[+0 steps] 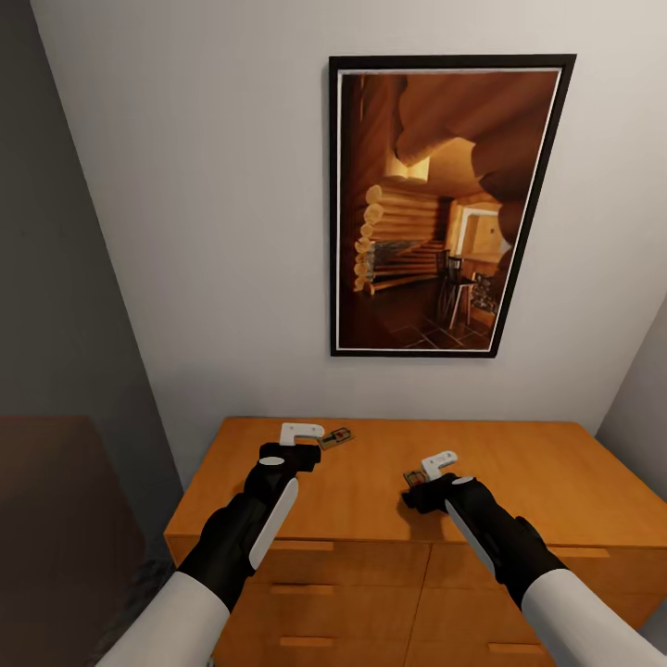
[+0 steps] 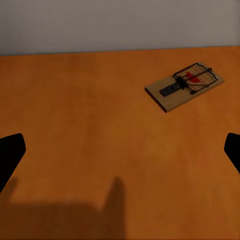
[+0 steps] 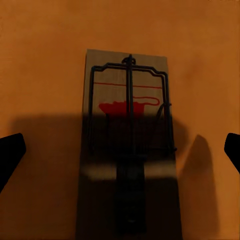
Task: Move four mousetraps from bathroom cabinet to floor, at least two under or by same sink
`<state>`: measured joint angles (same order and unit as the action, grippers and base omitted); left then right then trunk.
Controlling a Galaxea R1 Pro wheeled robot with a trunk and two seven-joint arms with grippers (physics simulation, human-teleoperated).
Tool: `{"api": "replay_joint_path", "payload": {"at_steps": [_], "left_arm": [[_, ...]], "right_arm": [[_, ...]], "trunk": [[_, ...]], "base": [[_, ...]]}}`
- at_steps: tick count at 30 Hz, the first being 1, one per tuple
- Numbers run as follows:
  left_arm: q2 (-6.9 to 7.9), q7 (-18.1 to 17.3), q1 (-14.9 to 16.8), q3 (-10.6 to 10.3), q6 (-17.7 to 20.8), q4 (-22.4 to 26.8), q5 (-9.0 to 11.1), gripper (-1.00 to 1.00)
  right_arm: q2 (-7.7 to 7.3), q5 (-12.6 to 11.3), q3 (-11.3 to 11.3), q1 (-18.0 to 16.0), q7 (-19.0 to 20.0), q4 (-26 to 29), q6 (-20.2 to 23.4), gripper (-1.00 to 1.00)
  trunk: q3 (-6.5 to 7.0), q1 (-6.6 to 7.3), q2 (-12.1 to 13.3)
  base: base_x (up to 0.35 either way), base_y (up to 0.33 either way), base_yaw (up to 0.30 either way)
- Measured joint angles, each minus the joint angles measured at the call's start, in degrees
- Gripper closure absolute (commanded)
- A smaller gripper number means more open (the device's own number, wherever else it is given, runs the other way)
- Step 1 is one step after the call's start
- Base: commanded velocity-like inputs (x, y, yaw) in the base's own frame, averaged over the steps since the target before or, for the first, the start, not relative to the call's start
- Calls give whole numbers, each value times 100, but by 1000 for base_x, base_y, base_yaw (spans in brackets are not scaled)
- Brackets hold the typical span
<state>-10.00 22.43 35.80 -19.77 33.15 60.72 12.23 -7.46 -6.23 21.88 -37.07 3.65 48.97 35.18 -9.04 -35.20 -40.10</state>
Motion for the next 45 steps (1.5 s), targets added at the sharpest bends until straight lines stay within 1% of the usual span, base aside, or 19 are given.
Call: {"api": "replay_joint_path", "payload": {"at_steps": [31, 45], "left_arm": [[0, 0, 0, 0, 0, 0, -3, -100], [0, -2, 0, -1, 0, 3, -4, -100]], "right_arm": [[-2, -6, 12, 0, -2, 4, -2, -100], [-1, -34, -26, 1, 18, -9, -3, -100]], "trunk": [[0, 0, 0], [0, 0, 1]], "base": [[0, 0, 0], [0, 0, 0]]}}
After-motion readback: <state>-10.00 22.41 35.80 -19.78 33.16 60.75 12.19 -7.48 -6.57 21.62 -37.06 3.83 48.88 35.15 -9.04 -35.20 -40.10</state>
